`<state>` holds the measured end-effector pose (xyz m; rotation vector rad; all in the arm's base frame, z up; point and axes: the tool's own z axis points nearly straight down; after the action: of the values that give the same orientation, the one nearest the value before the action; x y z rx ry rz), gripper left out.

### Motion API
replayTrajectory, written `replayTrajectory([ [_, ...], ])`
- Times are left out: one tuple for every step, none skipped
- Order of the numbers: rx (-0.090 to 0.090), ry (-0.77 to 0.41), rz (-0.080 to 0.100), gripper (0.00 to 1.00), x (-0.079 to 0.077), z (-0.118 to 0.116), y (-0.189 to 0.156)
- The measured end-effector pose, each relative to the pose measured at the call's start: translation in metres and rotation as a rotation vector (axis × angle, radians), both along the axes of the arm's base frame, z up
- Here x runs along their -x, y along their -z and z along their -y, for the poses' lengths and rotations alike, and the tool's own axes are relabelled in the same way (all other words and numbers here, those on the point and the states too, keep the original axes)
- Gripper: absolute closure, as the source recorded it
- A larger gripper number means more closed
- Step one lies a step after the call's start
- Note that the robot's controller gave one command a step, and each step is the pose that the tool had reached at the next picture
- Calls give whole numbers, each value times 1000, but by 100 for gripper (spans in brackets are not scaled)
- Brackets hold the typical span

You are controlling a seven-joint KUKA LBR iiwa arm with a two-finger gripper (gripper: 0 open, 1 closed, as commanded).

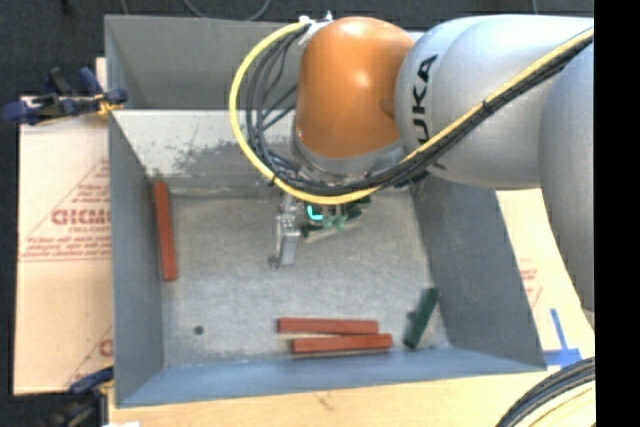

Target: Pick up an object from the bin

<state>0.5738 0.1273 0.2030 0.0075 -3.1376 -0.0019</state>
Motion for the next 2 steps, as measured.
replayTrajectory([
  [-3, 98, 15, 0, 28, -8, -136],
  [4, -102, 1, 0, 53, 63, -54],
])
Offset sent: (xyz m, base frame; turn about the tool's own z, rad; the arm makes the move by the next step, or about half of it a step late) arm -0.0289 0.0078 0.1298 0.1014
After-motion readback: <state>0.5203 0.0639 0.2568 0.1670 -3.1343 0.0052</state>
